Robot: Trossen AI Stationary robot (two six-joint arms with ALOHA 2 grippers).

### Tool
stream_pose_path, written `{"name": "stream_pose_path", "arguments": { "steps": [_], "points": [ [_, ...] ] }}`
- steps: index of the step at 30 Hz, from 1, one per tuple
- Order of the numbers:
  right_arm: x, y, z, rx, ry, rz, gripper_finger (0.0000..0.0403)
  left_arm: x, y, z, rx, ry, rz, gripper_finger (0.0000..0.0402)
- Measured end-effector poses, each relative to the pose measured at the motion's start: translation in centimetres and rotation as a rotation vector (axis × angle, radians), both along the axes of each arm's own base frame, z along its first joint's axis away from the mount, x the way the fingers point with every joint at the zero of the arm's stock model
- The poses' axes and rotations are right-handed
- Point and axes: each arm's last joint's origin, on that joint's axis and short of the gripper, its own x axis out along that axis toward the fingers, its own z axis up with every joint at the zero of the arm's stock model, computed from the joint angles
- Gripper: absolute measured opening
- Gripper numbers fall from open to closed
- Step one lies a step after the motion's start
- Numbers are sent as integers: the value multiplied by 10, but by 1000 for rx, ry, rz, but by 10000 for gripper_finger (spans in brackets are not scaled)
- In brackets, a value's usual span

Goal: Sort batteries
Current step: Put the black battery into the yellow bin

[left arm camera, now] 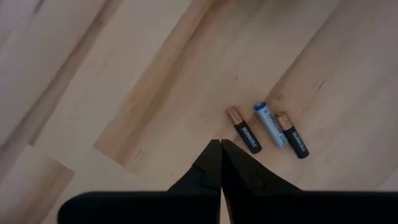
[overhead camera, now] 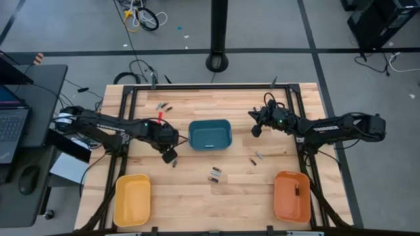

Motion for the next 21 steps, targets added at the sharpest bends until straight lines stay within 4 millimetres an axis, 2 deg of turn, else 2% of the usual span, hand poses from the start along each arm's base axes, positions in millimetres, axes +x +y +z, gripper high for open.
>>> {"name": "stream_pose_path", "arguments": {
  "steps": [8, 15, 21],
  "points": [
    [0, 0, 0, -4, 3, 2, 9, -8, 5, -11, -24, 29, -7, 10],
    [0, 0, 0, -5, 4, 2, 9, -15, 22, -13, -68, -95, 3, 10],
    [1, 0, 0, -6, 2, 2, 9, -21, 27, -13, -89, -107, 5, 10]
  ]
}}
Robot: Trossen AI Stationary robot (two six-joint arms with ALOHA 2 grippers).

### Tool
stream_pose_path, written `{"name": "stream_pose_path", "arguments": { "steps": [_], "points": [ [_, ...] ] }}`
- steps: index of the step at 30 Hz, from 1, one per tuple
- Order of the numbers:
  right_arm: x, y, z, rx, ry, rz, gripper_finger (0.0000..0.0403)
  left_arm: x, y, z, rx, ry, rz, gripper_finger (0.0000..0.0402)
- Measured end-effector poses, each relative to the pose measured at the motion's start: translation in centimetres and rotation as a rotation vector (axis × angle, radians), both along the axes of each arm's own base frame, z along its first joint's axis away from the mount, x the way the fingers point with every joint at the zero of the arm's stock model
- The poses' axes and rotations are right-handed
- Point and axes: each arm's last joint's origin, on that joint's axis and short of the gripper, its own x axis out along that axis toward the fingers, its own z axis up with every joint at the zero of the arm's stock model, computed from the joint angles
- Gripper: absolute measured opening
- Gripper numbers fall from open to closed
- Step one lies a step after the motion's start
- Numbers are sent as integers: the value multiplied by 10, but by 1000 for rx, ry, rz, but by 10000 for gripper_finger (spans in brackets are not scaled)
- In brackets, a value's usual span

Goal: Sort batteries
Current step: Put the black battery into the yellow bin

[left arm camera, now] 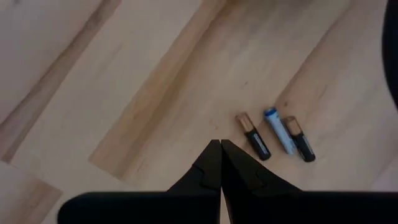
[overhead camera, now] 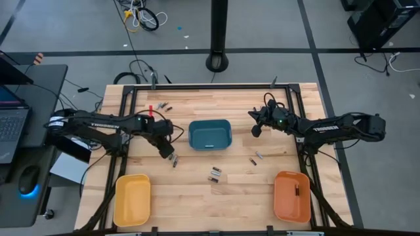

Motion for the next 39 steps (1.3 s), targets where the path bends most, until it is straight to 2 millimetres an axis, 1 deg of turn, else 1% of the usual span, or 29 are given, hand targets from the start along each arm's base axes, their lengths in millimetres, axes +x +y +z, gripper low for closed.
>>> {"name": "stream_pose_path", "arguments": {
  "steps": [6, 10, 17, 24, 29, 39],
  "points": [
    [0, 0, 0, 0, -1, 0, 10, 6, -4, 8, 15, -40, -62, 10],
    [0, 0, 0, 0, -1, 0, 10, 8, -9, 12, 11, -54, -73, 10],
    [0, 0, 0, 0, -1, 0, 10, 8, -19, 12, -18, -47, -52, 11],
    [0, 0, 0, 0, -1, 0, 10, 8, -24, 12, -29, -44, -32, 16],
    [0, 0, 0, 0, -1, 0, 10, 9, -24, 11, -23, -47, -29, 45],
    [0, 0, 0, 0, -1, 0, 10, 13, -23, 13, -13, -93, -7, 142]
  ]
}}
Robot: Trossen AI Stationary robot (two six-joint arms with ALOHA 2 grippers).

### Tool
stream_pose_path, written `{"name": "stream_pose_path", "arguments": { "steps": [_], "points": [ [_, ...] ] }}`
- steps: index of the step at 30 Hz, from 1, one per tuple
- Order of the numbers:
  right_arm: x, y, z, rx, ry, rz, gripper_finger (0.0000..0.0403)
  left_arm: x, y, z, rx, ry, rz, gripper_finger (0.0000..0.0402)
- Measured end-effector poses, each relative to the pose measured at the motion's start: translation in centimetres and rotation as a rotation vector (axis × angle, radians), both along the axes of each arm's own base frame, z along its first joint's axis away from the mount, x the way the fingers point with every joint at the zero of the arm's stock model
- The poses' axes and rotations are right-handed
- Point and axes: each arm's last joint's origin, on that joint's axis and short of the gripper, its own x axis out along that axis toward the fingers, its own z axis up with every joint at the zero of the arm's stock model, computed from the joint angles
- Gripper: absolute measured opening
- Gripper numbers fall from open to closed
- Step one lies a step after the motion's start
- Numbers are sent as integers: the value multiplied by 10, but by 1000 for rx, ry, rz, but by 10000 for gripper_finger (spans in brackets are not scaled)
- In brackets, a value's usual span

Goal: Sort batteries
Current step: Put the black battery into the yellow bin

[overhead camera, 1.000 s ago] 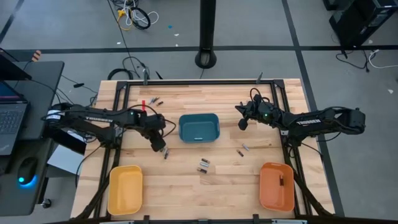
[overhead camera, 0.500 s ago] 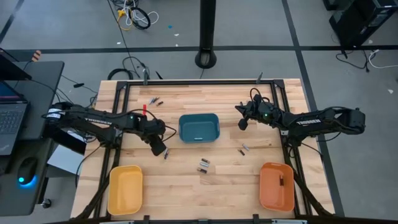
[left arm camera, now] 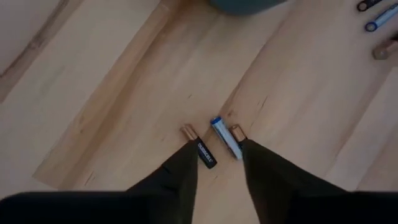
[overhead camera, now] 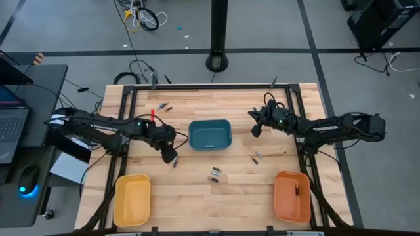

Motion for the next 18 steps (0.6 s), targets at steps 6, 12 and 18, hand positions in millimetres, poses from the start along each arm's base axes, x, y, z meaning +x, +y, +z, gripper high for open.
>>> {"name": "stream_pose_path", "arguments": {
  "steps": [6, 12, 18],
  "points": [
    [0, 0, 0, 0, 0, 0, 10, 0, 0, 0, -3, 1, 26, 186],
    [0, 0, 0, 0, 1, 0, 10, 0, 0, 0, -18, -2, 58, 217],
    [0, 0, 0, 0, 1, 0, 10, 3, 0, 0, -33, -22, 68, 230]
  ]
}}
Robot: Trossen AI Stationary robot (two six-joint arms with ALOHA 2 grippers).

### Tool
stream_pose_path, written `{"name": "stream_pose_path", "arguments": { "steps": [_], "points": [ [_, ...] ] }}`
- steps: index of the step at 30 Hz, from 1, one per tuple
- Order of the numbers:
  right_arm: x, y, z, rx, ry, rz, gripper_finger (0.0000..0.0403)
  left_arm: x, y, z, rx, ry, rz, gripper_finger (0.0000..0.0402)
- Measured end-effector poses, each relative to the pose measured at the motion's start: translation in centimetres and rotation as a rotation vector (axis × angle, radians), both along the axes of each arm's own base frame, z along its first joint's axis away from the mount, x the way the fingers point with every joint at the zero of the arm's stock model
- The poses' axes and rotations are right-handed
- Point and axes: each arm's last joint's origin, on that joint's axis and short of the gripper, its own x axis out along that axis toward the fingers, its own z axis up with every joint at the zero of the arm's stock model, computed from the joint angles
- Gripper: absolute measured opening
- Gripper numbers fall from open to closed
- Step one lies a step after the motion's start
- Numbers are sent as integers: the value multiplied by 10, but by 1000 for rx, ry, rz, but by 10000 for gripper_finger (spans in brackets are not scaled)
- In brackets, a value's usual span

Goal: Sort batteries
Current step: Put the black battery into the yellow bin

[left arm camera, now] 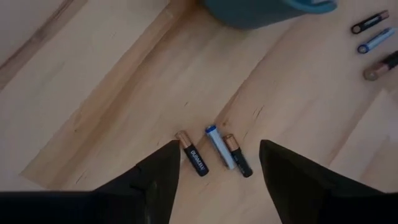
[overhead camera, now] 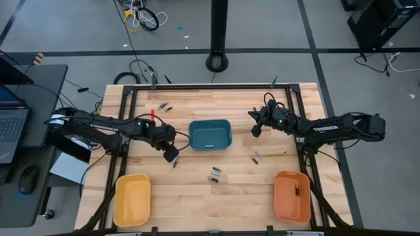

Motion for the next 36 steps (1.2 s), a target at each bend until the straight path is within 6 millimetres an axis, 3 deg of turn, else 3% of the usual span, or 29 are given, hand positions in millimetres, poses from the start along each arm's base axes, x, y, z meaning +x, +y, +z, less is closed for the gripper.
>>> {"name": "stream_pose_path", "arguments": {
  "steps": [14, 31, 36],
  "points": [
    [0, 0, 0, 0, 1, 0, 10, 11, -1, -35, -17, 208, 27, 230],
    [0, 0, 0, 1, 1, 1, 10, 22, -1, -60, -13, 284, 24, 229],
    [0, 0, 0, 0, 1, 1, 10, 21, -1, -64, 3, 320, -28, 205]
  ]
}}
